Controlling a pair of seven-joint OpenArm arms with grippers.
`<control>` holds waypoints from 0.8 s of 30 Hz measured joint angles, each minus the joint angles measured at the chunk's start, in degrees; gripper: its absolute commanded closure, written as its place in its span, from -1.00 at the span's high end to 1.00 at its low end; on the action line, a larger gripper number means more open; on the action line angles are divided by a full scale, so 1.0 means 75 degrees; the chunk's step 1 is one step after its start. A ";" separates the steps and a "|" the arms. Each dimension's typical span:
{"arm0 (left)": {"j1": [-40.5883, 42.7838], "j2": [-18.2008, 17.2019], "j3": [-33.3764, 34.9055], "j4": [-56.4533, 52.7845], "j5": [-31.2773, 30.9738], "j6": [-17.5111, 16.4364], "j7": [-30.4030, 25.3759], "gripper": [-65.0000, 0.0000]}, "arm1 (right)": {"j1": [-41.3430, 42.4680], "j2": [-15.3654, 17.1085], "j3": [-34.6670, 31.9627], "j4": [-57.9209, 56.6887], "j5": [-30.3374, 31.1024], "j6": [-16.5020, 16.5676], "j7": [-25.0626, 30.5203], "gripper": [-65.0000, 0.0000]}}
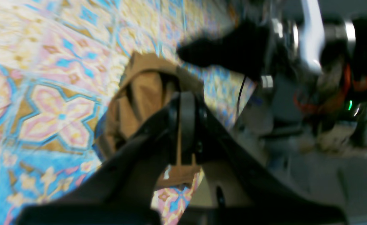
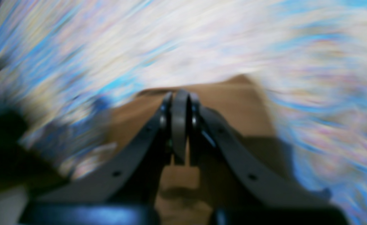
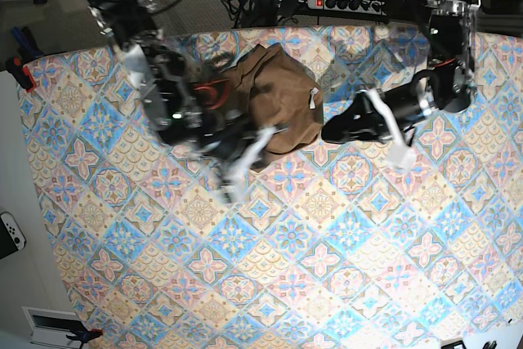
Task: Layout the t-shirt on the table in an organized manner, then fold the t-shirt properly
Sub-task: 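Press and tuck the folded bundle with both grippers to square it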
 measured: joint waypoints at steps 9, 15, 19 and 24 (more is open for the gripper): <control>-0.0924 0.0542 0.1792 0.0026 0.1139 -0.0003 0.0087 -1.00 | -0.0845 0.0478 0.0423 -0.0073 0.0006 0.0927 0.0822 -1.00; -0.0997 0.0959 0.2521 -0.0810 0.2046 -0.0006 0.0020 -1.00 | -0.1212 0.0428 0.0600 -0.0714 0.0055 0.1017 0.1384 -1.00; -0.0877 0.0935 0.2736 -0.1460 0.2221 -0.0006 0.0087 -1.00 | -0.1268 0.0455 0.0589 -0.1361 0.0047 0.1014 0.1571 -1.00; -0.0906 0.0597 0.2748 -0.2203 0.2728 0.0000 -0.0015 -1.00 | -0.1239 0.0446 0.0647 -0.2130 0.0073 0.1979 0.1909 -1.00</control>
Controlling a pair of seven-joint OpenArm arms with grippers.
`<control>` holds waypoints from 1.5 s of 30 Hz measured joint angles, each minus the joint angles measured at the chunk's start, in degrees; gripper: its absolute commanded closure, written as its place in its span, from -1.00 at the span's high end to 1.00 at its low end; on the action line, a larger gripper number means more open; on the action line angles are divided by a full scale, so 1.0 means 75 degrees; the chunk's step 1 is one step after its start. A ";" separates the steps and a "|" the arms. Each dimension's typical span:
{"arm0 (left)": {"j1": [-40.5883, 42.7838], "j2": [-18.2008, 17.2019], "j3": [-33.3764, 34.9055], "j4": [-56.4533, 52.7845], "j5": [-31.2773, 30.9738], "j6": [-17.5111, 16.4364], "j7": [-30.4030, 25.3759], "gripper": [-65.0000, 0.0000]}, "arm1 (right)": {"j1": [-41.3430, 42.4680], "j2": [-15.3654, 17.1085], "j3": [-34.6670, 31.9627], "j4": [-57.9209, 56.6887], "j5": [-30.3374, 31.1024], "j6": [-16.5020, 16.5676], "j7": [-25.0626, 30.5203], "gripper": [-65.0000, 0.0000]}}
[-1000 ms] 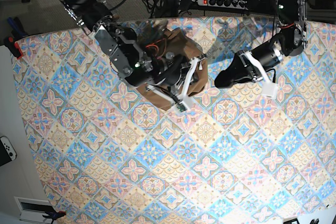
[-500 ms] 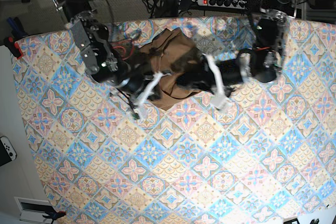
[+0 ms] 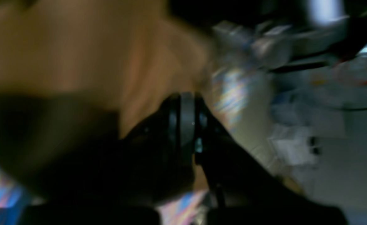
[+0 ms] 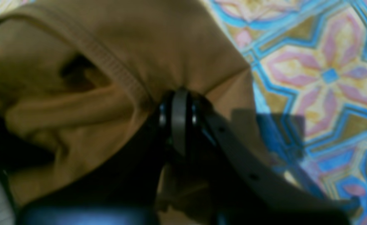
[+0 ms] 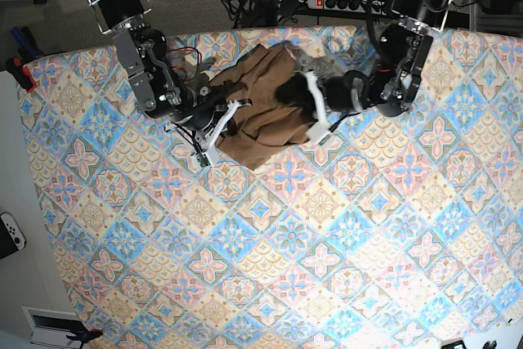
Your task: Layout the t-shirt on the table in an organized manner, then fold the t-shirt properly
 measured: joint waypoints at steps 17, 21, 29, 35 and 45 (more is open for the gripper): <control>0.0023 0.0032 -0.0035 0.0988 -0.0230 -0.0029 -0.0015 -1.00 | 0.0023 -0.0003 0.1058 0.1848 -0.0035 0.0058 -0.1241 -1.00; -0.0041 0.0050 -0.0140 0.1279 -0.0207 -0.0012 -0.0023 -1.00 | -0.0038 -0.0006 0.1032 0.1871 -0.0082 0.0032 -0.1411 -1.00; -0.0391 0.0326 -0.0851 -0.0326 0.1061 -0.0038 0.0035 -1.00 | -0.0050 -0.0003 0.0976 0.0664 -0.0044 0.0096 -0.0574 -1.00; -0.0577 0.0367 -0.0376 -0.0545 0.1151 -0.0038 -0.0058 -1.00 | 0.0044 -0.0012 0.0245 -0.0659 -0.0012 0.0125 0.0385 -1.00; -0.0160 0.0347 -0.1504 0.0545 0.1000 -0.0023 0.0035 -1.00 | -0.0079 0.0221 0.0839 0.1139 0.0044 0.0143 -0.0787 -1.00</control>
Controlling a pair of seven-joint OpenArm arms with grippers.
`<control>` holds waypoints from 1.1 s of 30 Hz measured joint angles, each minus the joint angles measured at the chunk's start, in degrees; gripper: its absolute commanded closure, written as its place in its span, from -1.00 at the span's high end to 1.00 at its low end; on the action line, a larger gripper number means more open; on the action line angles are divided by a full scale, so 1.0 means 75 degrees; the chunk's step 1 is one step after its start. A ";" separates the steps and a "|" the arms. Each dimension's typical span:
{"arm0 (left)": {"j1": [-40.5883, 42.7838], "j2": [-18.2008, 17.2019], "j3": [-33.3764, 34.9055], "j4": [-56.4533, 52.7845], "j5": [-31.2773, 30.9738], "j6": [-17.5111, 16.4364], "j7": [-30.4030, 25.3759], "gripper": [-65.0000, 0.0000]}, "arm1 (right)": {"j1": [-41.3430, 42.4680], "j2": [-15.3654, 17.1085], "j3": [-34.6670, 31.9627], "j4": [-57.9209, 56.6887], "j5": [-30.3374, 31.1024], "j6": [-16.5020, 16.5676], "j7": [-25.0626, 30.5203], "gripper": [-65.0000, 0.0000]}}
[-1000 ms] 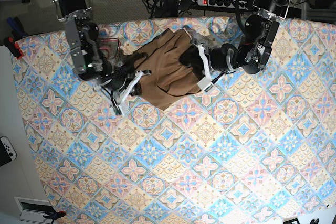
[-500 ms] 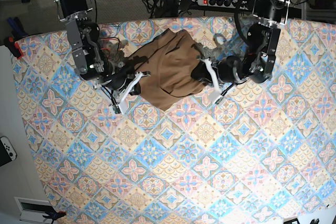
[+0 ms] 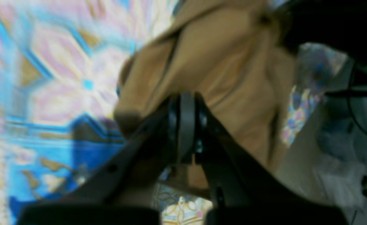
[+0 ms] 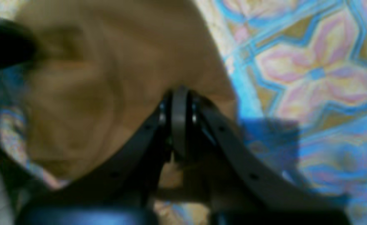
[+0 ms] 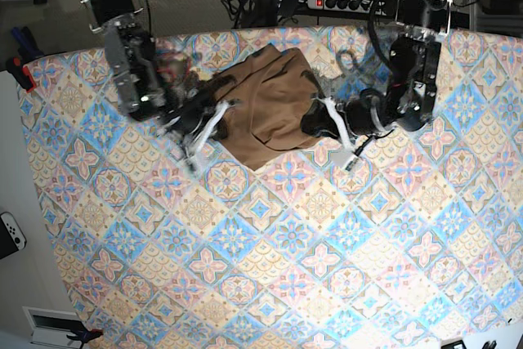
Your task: Layout the t-shirt on the table in an organized manner, then fold the t-shirt properly
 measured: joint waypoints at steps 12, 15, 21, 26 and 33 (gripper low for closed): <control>0.2101 -0.0213 -0.0819 0.2678 0.1081 0.0052 0.0058 -1.00 | -0.1323 0.0000 0.2804 0.0956 -0.0105 -0.0032 -0.1207 -1.00; 0.2757 -0.0166 -0.0810 0.3139 0.1839 0.0009 0.0026 -1.00 | -0.2486 -0.0117 0.3707 0.0892 -0.0122 -0.0119 -0.1647 -1.00; 0.3786 -0.0134 -0.1000 0.3354 0.2474 0.0015 -0.0023 -1.00 | -0.3220 -0.0020 0.4718 0.1105 0.0026 -0.0017 -0.0466 -1.00; 0.4266 -0.0169 -0.1070 0.3395 0.2465 0.0015 -0.0146 -1.00 | -0.4097 -0.0061 0.5053 0.0965 -0.0108 -0.0076 -0.0411 -1.00; 0.4905 -0.0154 -0.1040 0.3401 0.2471 -0.0038 -0.0114 -1.00 | -0.5036 -0.0417 0.5353 0.1029 -0.0087 -0.0082 0.0329 -1.00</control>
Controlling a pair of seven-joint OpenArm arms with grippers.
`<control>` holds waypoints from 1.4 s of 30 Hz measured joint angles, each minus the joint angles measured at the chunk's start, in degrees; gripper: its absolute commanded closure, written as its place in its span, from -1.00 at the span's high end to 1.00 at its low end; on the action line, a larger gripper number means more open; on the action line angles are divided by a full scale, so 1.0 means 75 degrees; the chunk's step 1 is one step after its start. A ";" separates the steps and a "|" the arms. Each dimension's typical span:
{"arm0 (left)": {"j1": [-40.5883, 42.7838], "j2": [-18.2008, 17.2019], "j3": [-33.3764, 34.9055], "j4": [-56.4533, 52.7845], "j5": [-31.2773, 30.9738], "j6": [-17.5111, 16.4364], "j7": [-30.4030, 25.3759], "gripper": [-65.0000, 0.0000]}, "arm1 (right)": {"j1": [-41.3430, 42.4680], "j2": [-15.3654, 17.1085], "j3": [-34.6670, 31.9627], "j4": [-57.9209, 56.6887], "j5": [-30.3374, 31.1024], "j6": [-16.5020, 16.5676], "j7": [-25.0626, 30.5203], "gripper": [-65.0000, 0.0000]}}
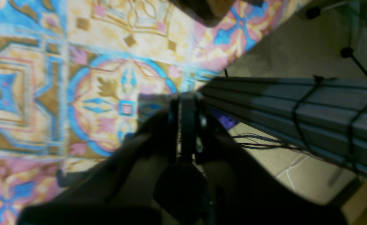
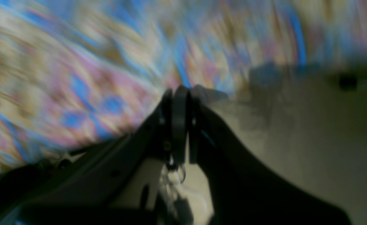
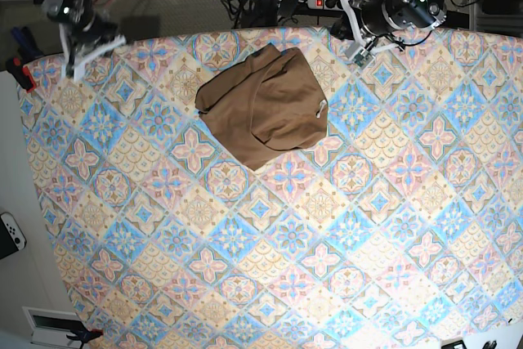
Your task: Layout the t-shirt on the table in an organized manner, then fold the t-shirt properly
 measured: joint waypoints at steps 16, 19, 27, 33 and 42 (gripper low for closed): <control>0.1032 0.0221 0.0012 -0.0595 0.1326 -0.0003 -0.0102 -1.00 | -0.0854 0.0017 -0.0405 -0.0460 0.0050 0.0073 0.1393 -1.00; 0.1043 0.0189 0.0294 -0.1151 0.1676 0.0047 -0.0933 -1.00 | -0.0874 -0.0035 -0.0490 -0.0842 0.0026 0.0038 0.1329 -1.00; 0.0612 0.0207 0.0941 -0.4197 0.1769 0.0038 -0.2754 -1.00 | -0.0822 0.0003 -0.0469 -0.2436 0.0050 0.0105 0.2113 -1.00; -0.0163 0.0192 0.1186 -0.6062 0.1766 0.0047 -0.3608 -1.00 | -0.0813 0.0023 -0.0469 -0.3943 0.0017 0.0187 0.2171 -1.00; -0.1515 0.0230 0.2119 -0.8242 0.1743 0.0026 -0.4264 -1.00 | 0.1332 0.0020 -0.0434 -0.6271 -0.1378 0.2235 0.2658 -1.00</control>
